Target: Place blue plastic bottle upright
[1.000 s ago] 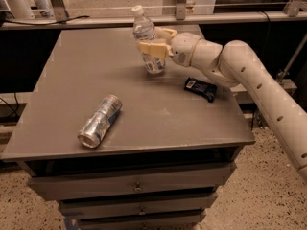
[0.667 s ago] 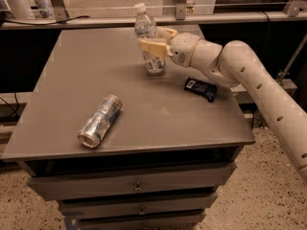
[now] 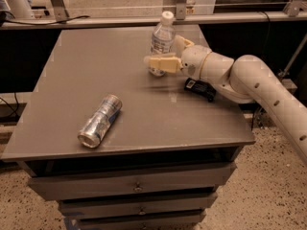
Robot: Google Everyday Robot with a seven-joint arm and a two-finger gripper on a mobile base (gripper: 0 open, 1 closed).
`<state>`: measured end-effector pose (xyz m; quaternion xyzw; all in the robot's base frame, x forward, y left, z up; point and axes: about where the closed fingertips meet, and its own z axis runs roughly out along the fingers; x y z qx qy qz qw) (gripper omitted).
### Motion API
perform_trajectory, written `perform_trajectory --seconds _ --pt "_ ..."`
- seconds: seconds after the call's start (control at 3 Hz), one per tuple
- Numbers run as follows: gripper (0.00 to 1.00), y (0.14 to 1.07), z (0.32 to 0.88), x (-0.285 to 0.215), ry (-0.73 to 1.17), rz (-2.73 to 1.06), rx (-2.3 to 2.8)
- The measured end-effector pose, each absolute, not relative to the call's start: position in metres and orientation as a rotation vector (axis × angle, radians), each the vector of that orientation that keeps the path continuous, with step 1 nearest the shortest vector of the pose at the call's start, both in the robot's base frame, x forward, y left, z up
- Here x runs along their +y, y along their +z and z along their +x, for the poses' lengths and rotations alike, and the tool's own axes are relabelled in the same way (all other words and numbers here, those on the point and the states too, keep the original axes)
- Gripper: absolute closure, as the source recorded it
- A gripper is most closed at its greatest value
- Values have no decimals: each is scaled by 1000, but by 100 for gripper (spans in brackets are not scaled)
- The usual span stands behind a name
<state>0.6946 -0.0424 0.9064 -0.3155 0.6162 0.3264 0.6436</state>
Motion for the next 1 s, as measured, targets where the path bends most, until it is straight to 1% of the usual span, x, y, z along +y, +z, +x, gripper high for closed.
perform_trajectory --seconds 0.33,0.67,1.0 --pt "0 901 685 -53 722 -694 1430" --pt "17 899 681 -59 708 -684 1442" --pt "41 900 680 -62 697 -681 1446"
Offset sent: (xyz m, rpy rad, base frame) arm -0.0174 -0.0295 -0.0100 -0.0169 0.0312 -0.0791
